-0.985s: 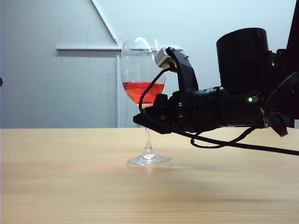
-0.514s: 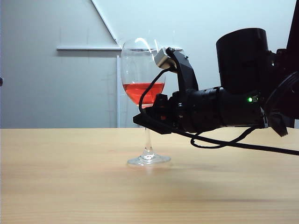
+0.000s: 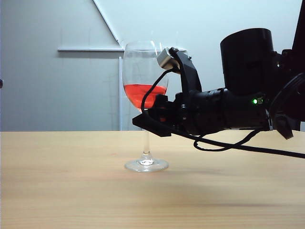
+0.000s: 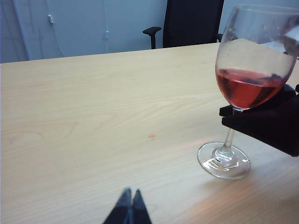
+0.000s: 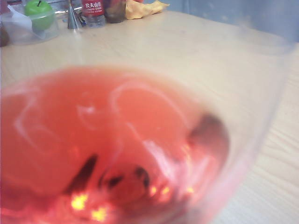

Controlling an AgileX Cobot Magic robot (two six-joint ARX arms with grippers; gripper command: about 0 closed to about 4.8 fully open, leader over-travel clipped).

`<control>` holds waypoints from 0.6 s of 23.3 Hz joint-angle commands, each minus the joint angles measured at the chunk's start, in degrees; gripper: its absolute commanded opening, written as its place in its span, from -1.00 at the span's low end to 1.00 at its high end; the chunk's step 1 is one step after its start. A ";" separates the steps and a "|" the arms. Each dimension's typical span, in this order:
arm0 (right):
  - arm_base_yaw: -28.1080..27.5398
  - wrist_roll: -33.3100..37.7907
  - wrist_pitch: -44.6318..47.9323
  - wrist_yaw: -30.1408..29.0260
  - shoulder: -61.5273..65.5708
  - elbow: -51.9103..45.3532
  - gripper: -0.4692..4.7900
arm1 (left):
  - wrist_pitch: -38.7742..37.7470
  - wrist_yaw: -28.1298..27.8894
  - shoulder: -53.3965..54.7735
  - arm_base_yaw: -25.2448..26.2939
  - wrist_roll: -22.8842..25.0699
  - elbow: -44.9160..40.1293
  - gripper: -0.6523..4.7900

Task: Gently pick up the goblet, rotate it counterclockwise for two full turns (viewing from above), and then place it back on the table.

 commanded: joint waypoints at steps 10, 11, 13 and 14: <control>0.04 0.76 7.63 0.09 -0.63 -6.43 -0.20 | 0.63 0.07 0.02 0.07 0.37 0.15 -0.78; 0.04 0.74 11.02 0.22 -0.72 -8.44 -0.20 | 0.63 0.07 0.02 0.17 0.37 0.15 -0.78; 0.02 0.76 10.99 0.55 -2.12 -10.12 -0.20 | 0.63 0.26 0.02 0.94 0.37 0.17 -0.78; 0.02 0.76 10.99 0.90 -3.32 -11.43 -0.20 | 0.63 0.26 0.02 1.92 0.37 0.17 -0.78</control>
